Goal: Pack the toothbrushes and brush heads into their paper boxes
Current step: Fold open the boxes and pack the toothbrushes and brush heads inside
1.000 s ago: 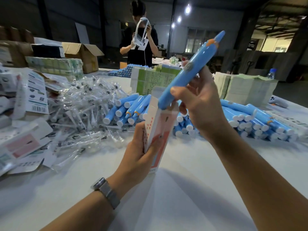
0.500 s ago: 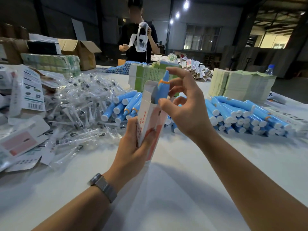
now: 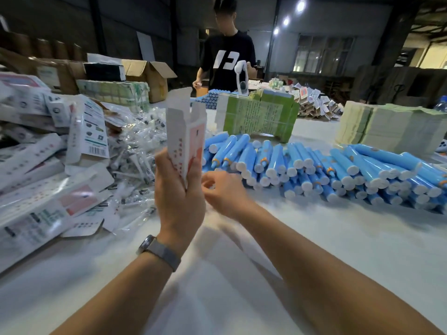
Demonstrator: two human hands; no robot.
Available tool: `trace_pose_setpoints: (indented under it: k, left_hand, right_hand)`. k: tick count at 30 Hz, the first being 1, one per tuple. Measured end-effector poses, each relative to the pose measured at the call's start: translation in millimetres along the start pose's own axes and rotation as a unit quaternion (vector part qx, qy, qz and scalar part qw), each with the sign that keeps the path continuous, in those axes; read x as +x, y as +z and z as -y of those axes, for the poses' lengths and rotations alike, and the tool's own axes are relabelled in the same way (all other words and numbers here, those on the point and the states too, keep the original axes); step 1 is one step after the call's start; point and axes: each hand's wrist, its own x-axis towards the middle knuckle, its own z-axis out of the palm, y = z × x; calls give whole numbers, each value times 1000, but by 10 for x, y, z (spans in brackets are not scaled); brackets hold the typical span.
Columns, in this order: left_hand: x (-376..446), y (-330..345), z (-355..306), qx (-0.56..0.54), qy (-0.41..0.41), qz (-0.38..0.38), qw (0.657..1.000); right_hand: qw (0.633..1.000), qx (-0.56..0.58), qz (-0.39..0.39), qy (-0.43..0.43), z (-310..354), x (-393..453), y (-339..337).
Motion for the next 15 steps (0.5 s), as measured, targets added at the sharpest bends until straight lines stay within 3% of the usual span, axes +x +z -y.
trace_pose_setpoints:
  k: [4, 8, 15]
  left_hand:
    - [189, -165, 58, 77, 53, -39, 995]
    - [166, -144, 63, 74, 56, -37, 995]
    - [-75, -12, -73, -46, 46, 53, 996]
  right_hand:
    - [987, -148, 44, -44, 160, 181, 229]
    - [967, -229, 105, -32, 178, 286, 129]
    - [995, -66, 73, 8, 0, 89, -525]
